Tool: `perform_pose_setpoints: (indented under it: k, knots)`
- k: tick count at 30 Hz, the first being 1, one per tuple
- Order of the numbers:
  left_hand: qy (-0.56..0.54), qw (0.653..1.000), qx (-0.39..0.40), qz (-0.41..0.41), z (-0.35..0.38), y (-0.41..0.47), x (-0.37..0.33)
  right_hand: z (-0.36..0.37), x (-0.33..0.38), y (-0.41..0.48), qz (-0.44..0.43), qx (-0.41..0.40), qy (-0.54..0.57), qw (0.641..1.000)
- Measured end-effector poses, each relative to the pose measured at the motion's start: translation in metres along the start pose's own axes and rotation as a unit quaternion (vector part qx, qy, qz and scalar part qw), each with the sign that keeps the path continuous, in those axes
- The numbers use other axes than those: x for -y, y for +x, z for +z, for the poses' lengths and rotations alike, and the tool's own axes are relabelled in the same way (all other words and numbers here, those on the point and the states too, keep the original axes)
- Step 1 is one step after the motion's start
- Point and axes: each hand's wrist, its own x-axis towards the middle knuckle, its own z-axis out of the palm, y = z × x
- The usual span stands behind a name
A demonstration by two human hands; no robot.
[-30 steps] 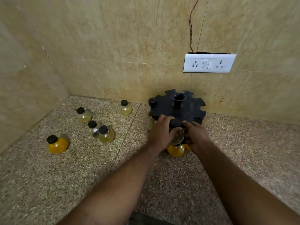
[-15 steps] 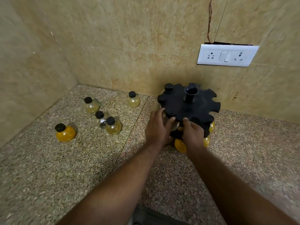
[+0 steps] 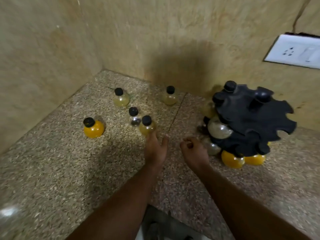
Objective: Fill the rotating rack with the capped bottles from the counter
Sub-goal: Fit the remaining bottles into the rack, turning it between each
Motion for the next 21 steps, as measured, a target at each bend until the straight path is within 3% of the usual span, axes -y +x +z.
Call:
perform_pose_setpoints:
  k: [5,10,13,21]
  knots:
    - [-0.001,0.997,-0.068,-0.035,-0.026,0.021,0.023,0.051,0.017,0.013,-0.040,0.095,-0.154,0.983]
    - [0.051,0.997,-0.055,0.009,-0.042,0.051,0.041,0.089,0.021,0.021,-0.052,0.190,-0.316,0.928]
    - [0.088,0.994,-0.030,0.063,-0.048,0.068,0.047,0.106,0.019,0.024,-0.034,0.234,-0.354,0.905]
    - [0.131,0.981,0.034,0.138,-0.049,0.101,0.042,0.116,0.019,0.032,-0.027,0.236,-0.386,0.891]
